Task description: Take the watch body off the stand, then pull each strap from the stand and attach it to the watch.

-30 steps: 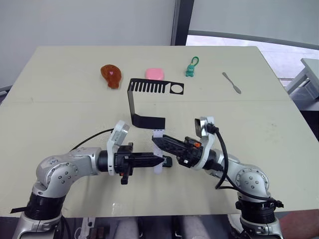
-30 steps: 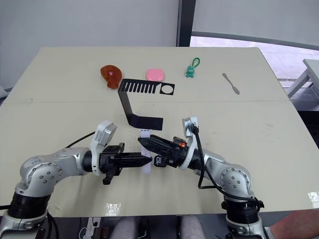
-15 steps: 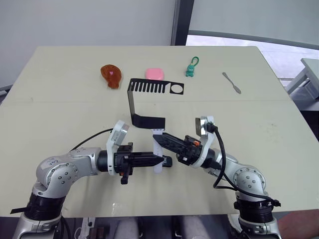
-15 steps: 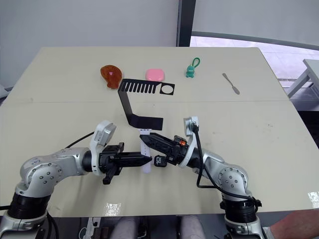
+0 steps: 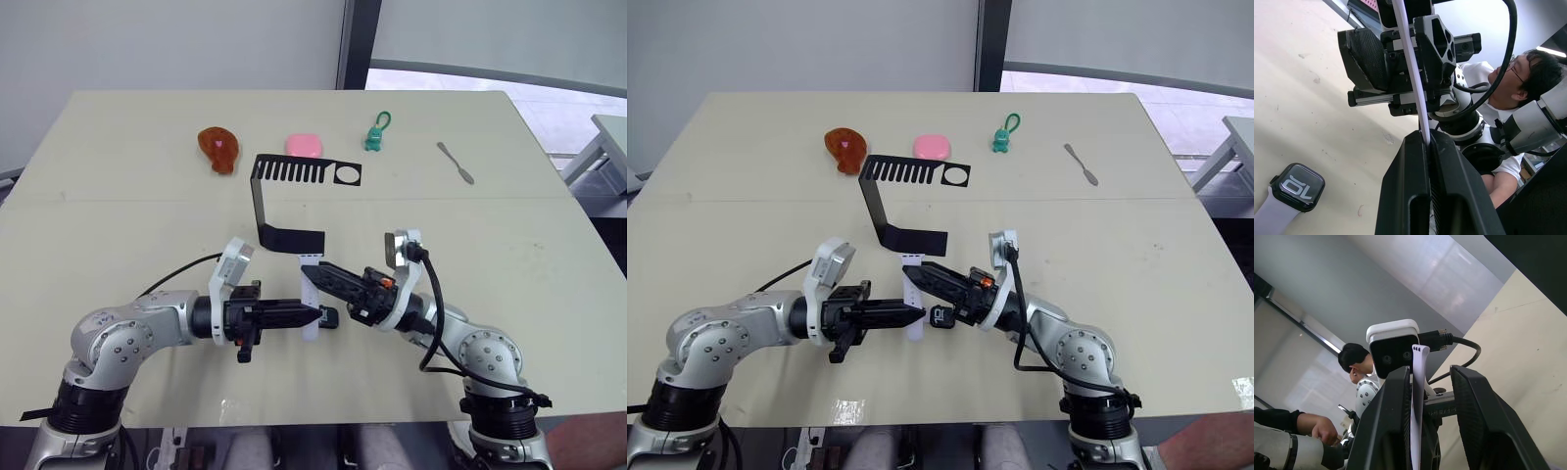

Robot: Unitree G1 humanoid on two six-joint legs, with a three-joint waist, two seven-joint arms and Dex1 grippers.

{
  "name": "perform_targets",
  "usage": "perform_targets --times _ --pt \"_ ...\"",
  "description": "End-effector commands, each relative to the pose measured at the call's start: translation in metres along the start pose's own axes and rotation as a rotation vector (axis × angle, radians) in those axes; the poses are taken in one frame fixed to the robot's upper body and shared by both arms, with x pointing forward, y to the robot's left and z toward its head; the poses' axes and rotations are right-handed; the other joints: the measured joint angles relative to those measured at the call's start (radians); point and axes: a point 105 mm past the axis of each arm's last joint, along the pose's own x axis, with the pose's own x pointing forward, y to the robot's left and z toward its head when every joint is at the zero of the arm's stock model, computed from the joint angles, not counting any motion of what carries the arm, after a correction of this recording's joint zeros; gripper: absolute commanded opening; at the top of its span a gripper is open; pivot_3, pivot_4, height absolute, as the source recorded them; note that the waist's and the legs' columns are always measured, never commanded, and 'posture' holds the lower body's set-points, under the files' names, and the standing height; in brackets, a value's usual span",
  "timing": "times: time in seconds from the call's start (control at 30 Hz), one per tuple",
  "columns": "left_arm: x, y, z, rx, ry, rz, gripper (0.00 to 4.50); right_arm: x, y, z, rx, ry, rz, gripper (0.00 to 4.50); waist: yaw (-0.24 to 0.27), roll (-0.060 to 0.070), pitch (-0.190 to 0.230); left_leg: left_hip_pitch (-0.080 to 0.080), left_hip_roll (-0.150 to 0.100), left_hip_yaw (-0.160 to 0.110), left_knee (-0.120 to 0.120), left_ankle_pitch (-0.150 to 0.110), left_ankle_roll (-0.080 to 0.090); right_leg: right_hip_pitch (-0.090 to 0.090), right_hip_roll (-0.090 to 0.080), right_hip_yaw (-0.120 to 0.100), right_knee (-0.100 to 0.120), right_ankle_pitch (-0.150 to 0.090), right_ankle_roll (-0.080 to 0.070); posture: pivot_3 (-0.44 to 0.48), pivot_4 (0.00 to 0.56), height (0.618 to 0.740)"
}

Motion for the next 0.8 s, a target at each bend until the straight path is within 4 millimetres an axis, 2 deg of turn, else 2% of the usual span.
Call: perform_targets --times 0.03,0.33,0.43,0.53,0.63,0.7,0.77,0.8 --pt "0.002 -0.007 0.004 0.047 -0.008 -0.017 0.0 0.001 0.009 0.007 -0.009 -0.037 0.049 0.12 0.0 0.0 0.0 0.0 0.0 0.0 0.0 0.0 0.0 0.0 0.0 0.0 0.0 0.0 0.0 0.0 0.15 0.74" --pt "0.002 -0.005 0.004 0.065 -0.003 -0.005 0.0 0.002 0.014 0.007 0.002 -0.04 0.083 0.06 0.0 0.0 0.0 0.0 0.0 0.0 0.0 0.0 0.0 0.0 0.0 0.0 0.0 0.0 0.0 0.0 0.15 0.74" --pt "0.001 -0.01 0.003 0.058 0.004 -0.034 0.0 0.001 0.017 0.008 -0.001 -0.037 0.093 0.06 0.0 0.0 0.0 0.0 0.0 0.0 0.0 0.0 0.0 0.0 0.0 0.0 0.0 0.0 0.0 0.0 0.15 0.74" --pt "0.002 -0.012 0.006 0.151 0.003 -0.021 0.96 0.0 0.021 0.01 -0.015 -0.031 0.108 0.0 0.0 0.0 0.0 0.0 0.0 0.0 0.0 0.0 0.0 0.0 0.0 0.0 0.0 0.0 0.0 0.0 0.15 0.74" --pt "-0.009 -0.012 0.009 0.229 0.001 0.03 2.5 -0.002 0.029 0.016 -0.078 -0.015 0.117 0.0 -0.001 0.0 0.0 0.0 0.0 0.0 0.0 0.0 0.0 0.0 0.0 0.0 0.0 0.0 0.0 0.0 0.15 0.74" --pt "-0.024 -0.012 0.011 0.278 0.009 0.084 3.35 -0.008 0.033 0.021 -0.171 0.022 0.104 0.0 -0.003 0.0 0.0 0.0 0.0 0.0 0.0 0.0 0.0 -0.001 0.0 0.0 0.0 0.0 0.0 0.0 0.15 0.74" --pt "-0.042 -0.009 0.014 0.329 0.005 0.159 4.37 -0.018 0.034 0.017 -0.345 0.142 0.071 0.0 0.0 0.0 0.0 0.0 0.0 0.0 -0.001 0.0 0.0 -0.001 0.0 0.0 -0.001 0.0 0.0 0.0 0.15 0.74" --pt "-0.053 -0.006 0.014 0.354 0.008 0.209 4.45 -0.025 0.033 0.014 -0.408 0.192 0.056 0.0 0.001 0.0 0.0 0.0 0.0 0.0 -0.001 0.0 0.0 -0.001 0.0 0.0 -0.001 0.0 0.0 0.0 0.15 0.74"
